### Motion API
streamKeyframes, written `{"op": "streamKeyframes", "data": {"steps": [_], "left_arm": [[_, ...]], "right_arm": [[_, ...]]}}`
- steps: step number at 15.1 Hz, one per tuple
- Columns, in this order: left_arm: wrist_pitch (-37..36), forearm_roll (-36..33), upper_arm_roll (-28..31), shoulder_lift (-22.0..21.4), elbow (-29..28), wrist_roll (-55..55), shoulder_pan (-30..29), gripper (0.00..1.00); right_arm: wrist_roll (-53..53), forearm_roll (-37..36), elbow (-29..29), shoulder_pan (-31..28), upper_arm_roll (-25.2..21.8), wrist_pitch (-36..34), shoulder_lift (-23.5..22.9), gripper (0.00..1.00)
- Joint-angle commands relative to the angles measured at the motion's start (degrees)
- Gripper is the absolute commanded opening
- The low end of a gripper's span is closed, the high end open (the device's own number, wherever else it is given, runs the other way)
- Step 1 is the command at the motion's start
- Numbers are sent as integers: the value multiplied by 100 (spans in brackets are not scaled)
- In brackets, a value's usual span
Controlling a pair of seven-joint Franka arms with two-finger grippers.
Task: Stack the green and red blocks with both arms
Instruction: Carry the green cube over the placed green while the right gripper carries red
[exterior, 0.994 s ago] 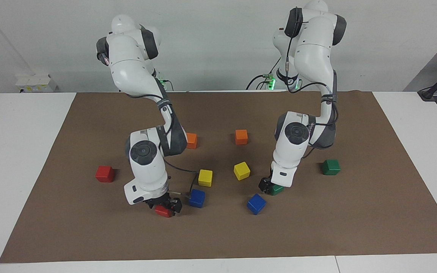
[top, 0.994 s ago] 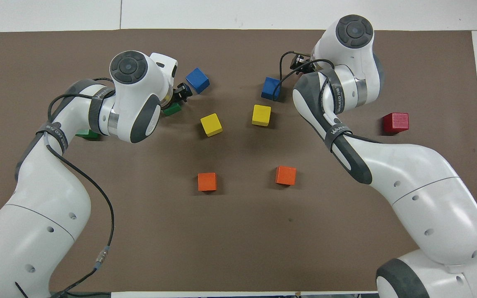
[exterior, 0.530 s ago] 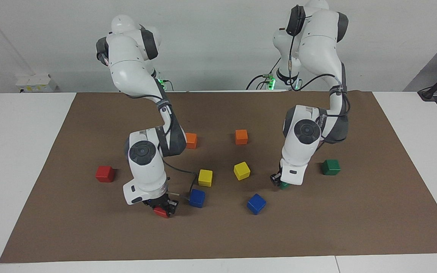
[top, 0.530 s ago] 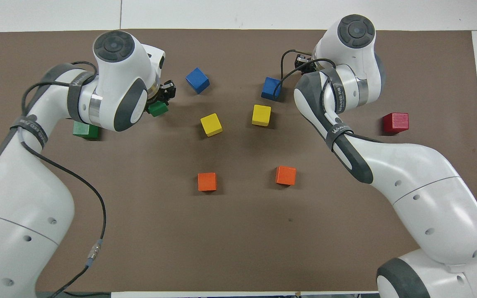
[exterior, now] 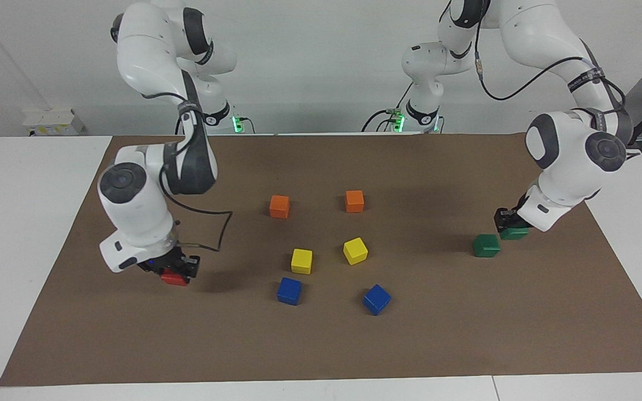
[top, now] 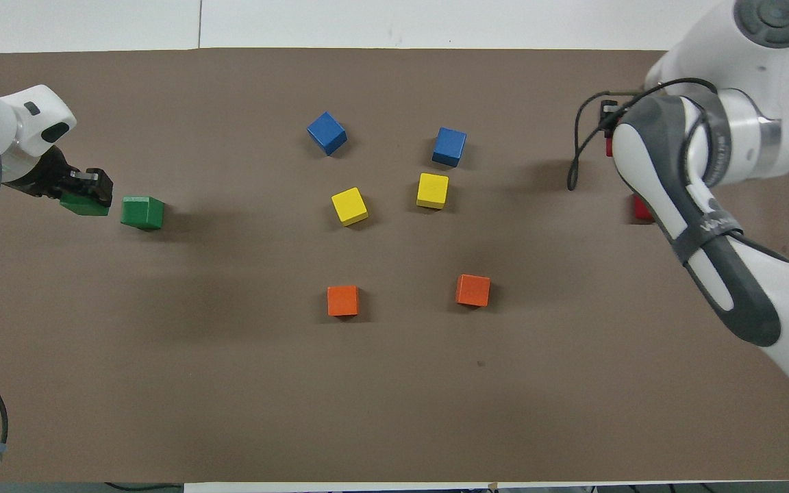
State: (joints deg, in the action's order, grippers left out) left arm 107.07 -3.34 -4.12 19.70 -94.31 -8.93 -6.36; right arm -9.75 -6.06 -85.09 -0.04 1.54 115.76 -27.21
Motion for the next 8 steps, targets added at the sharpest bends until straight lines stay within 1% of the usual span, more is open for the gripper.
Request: {"op": "streamKeyframes", "data": {"steps": [1, 2, 5, 8], "left_arm": [[454, 79, -62, -54, -359, -223, 65, 0], [490, 114, -62, -45, -377, -258, 65, 0], [569, 465, -71, 16, -395, -285, 56, 0], [735, 466, -62, 26, -517, -285, 161, 0]], "right_arm": [[632, 26, -2281, -523, 110, 1122, 1295, 0], [650, 34, -2423, -619, 110, 1194, 1358, 0], [729, 105, -2565, -760, 110, 1299, 1385, 0], [800, 105, -3082, -857, 101, 2054, 1482, 0]]}}
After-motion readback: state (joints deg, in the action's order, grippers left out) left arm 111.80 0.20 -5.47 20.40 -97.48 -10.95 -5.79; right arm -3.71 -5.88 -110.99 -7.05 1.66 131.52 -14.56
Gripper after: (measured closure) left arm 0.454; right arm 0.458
